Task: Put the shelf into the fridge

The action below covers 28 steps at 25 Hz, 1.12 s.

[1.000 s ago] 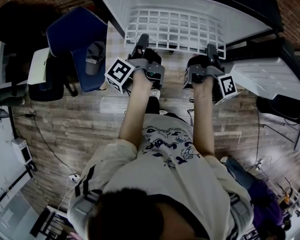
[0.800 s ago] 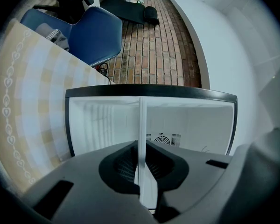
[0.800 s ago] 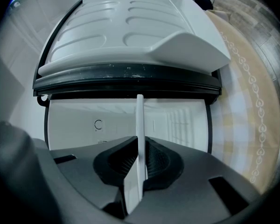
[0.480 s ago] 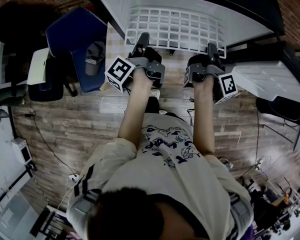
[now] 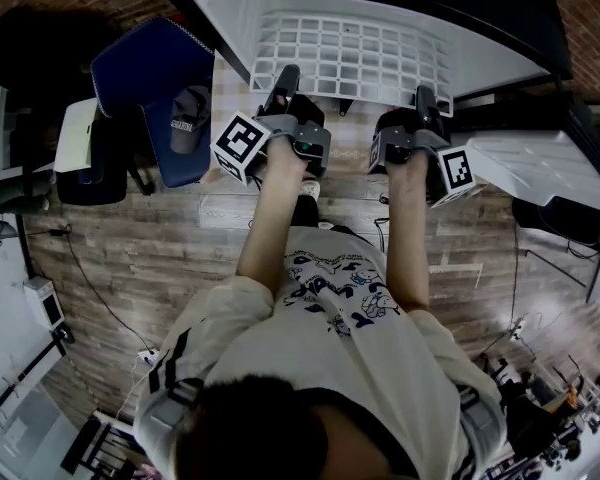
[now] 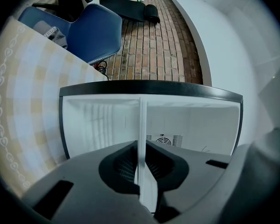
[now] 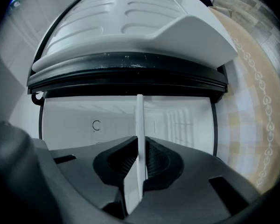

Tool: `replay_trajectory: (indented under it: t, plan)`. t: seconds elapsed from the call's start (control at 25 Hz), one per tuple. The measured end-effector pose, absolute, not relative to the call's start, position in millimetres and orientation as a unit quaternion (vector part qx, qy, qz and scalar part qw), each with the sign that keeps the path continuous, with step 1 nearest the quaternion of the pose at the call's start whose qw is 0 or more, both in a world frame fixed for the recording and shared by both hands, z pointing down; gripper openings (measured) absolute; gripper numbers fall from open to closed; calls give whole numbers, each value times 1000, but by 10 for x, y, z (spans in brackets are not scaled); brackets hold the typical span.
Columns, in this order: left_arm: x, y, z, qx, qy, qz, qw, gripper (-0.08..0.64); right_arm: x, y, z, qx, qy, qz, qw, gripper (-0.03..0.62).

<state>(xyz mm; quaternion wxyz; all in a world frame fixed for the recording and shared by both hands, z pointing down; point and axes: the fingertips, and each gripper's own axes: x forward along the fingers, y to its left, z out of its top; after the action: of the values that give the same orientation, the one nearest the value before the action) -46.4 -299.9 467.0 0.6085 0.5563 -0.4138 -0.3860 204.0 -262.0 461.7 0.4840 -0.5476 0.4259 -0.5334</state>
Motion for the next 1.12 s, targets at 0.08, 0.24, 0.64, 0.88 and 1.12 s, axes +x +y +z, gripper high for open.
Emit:
replay_trajectory:
  t: [0.08, 0.24, 0.64, 0.88, 1.12]
  plan:
    - [-457, -3018, 4672, 556, -413, -386, 609, 37, 2046, -2637, 4618, -548, 426, -533, 484, 49]
    - [-453, -3037, 4673, 556, -413, -387, 608, 37, 2050, -2657, 4623, -549, 425, -532, 485, 49]
    - [-478, -3027, 4662, 555, -417, -390, 605, 37, 2010, -2656, 4597, -541, 438, -529, 486, 49]
    - [-444, -2856, 4655, 559, -423, -381, 603, 40, 2015, -2539, 4578, -542, 437, -529, 486, 51]
    - [-509, -2708, 4647, 559, -428, -385, 597, 40, 1980, -2428, 4537, -532, 447, -528, 488, 95]
